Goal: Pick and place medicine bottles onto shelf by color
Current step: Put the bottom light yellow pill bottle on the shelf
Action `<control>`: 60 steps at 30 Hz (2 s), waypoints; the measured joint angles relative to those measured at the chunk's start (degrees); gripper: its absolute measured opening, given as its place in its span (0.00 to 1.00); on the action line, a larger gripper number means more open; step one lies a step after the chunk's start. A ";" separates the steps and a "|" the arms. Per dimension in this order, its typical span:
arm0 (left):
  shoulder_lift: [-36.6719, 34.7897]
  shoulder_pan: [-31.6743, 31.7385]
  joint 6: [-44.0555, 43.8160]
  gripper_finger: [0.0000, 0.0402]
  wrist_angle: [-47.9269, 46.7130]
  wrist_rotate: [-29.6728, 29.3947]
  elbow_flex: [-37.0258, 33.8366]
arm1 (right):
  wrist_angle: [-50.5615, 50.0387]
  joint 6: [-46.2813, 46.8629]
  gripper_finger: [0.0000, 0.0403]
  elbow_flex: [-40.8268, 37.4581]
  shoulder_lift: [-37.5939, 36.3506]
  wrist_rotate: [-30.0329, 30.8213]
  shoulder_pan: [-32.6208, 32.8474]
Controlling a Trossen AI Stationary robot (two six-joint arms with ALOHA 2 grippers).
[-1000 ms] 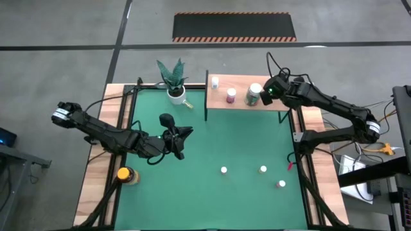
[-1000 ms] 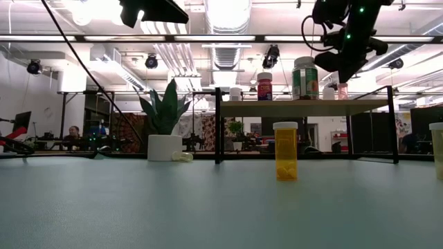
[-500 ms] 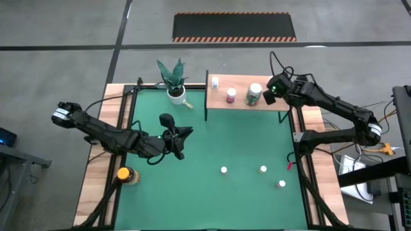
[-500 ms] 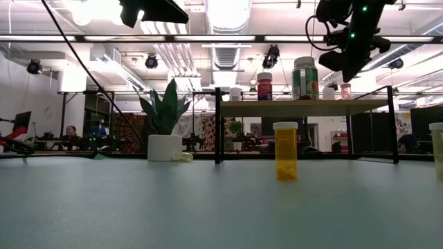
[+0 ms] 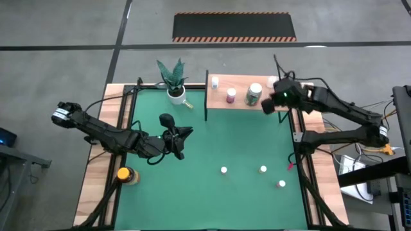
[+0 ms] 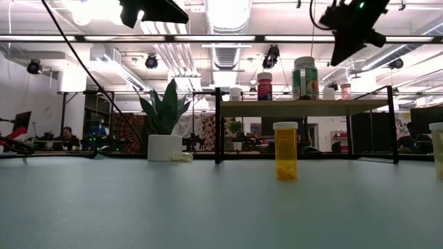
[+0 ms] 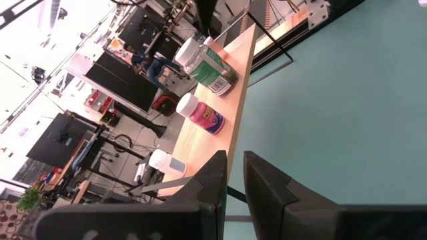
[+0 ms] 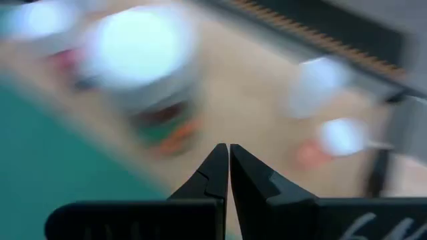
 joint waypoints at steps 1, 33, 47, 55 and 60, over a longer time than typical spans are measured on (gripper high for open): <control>0.00 0.00 0.14 0.08 -0.01 0.00 0.00 | -0.12 1.30 0.02 -0.37 -0.69 -2.18 2.06; -0.42 0.00 3.36 0.08 0.06 0.00 0.13 | 3.17 41.80 0.03 -11.39 13.68 -13.26 45.38; -0.44 0.00 4.67 0.08 0.08 0.00 0.13 | 2.86 54.13 0.43 -11.39 14.12 -24.34 47.10; -0.44 0.00 4.78 0.08 0.13 0.01 0.13 | 2.86 57.61 0.55 -11.40 19.25 -25.21 49.03; -0.44 0.00 4.76 0.08 0.10 0.00 0.13 | 2.86 57.55 0.55 -11.40 22.60 -26.65 49.01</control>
